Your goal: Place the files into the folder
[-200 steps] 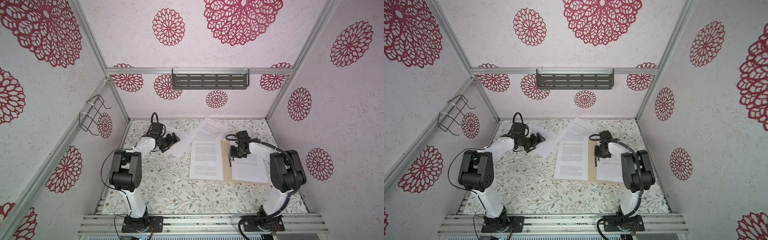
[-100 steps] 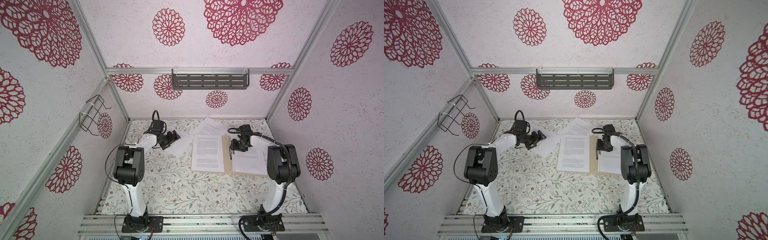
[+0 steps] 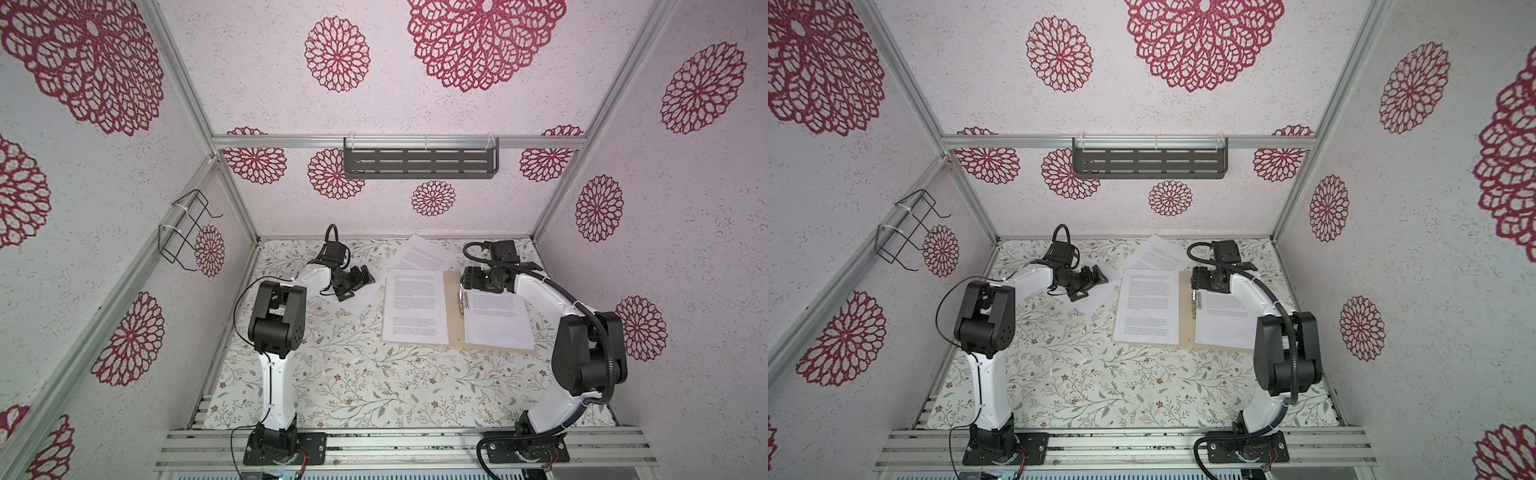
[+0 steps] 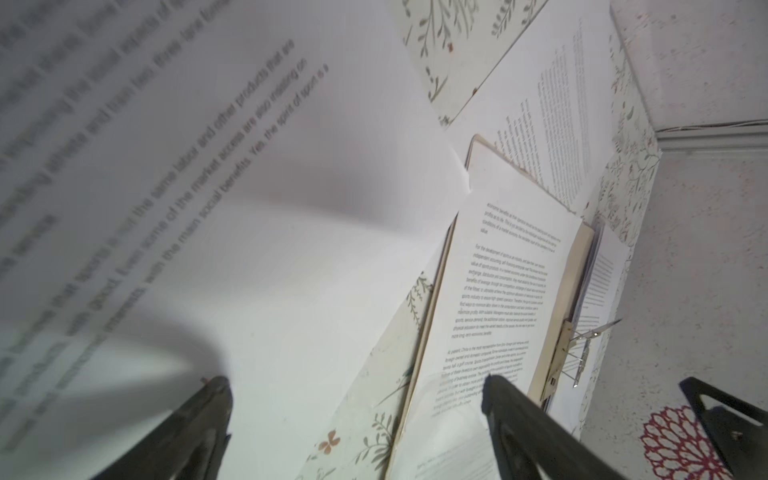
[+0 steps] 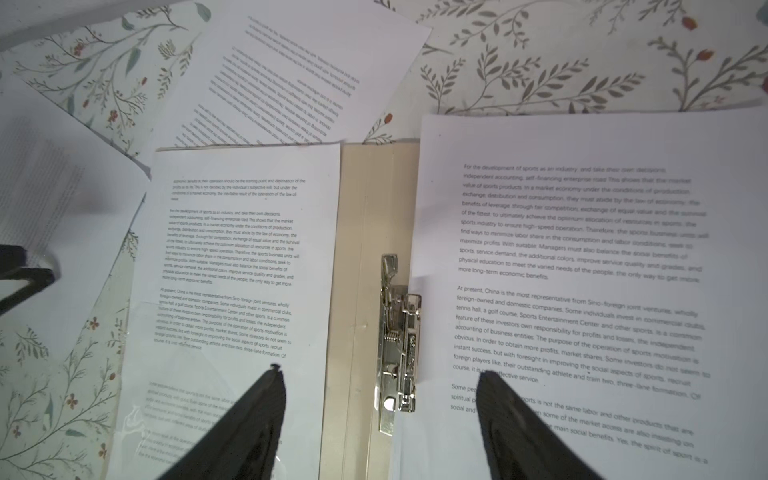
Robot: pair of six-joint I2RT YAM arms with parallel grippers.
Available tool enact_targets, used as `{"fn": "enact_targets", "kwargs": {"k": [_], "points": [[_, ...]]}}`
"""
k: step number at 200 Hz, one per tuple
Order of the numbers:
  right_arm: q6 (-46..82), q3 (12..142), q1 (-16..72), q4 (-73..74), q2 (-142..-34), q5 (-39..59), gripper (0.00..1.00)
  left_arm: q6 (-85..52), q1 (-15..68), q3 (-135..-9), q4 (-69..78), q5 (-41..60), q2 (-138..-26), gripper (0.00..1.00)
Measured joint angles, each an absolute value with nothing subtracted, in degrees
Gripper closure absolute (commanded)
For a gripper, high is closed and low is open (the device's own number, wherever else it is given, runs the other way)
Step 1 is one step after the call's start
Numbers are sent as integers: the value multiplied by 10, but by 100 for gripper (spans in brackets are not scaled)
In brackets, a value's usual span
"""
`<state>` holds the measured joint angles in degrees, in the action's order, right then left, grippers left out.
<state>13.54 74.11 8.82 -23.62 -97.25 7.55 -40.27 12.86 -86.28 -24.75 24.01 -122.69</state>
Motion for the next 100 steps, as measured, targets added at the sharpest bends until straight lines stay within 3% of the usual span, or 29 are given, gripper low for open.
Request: {"fn": "enact_targets", "kwargs": {"k": [2, 6, 62, 100], "points": [[135, 740, 88, -235, -972, 76, 3, -403, 128, -861, -246, 239, -1225, 3], [140, 738, 88, -232, -970, 76, 1, -403, 129, -857, -246, 240, -1222, 3], [151, 739, 89, -222, -969, 99, 1, -398, 119, -746, -214, 248, -1154, 3], [157, 723, 106, -198, -969, 112, 1, -392, 95, -607, -220, 251, -1044, 3]]}}
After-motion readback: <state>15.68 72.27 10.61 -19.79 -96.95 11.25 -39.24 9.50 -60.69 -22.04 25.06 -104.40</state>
